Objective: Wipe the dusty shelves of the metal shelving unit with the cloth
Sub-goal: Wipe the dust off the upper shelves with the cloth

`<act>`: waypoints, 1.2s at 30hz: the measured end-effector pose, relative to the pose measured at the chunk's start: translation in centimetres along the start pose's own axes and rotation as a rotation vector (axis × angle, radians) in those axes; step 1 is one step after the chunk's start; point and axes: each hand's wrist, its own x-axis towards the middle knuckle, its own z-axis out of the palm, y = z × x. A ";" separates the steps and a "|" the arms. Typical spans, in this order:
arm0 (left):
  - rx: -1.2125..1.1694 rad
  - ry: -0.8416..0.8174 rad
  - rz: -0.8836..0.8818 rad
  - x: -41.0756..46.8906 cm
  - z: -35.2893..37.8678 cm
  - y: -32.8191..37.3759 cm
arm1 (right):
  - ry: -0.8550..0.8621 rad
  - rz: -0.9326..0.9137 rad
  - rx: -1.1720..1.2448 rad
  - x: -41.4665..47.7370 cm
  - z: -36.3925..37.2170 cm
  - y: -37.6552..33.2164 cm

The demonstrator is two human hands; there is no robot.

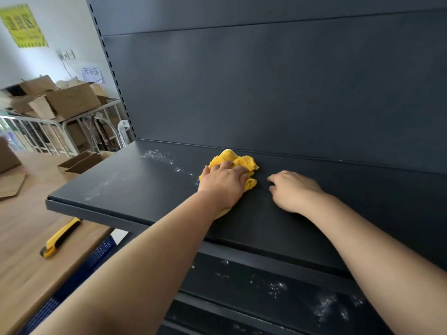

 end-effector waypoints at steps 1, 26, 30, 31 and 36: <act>-0.002 0.001 -0.011 0.2 0.0 -0.5 | 0.001 -0.019 -0.002 0.1 -0.1 -0.5; 0.046 -0.101 -0.145 0.4 -2.1 -9.2 | 0.025 0.103 0.222 -0.4 2.2 -4.7; 0.051 -0.102 0.013 -3.1 -1.5 -6.2 | -0.026 0.065 0.289 -1.5 2.4 -4.5; 0.058 -0.093 0.046 -4.0 -1.3 -5.7 | -0.025 0.058 0.296 -2.0 2.4 -4.4; 0.051 -0.057 0.124 -7.1 -1.5 -3.8 | 0.026 0.053 0.269 -4.3 2.6 -4.8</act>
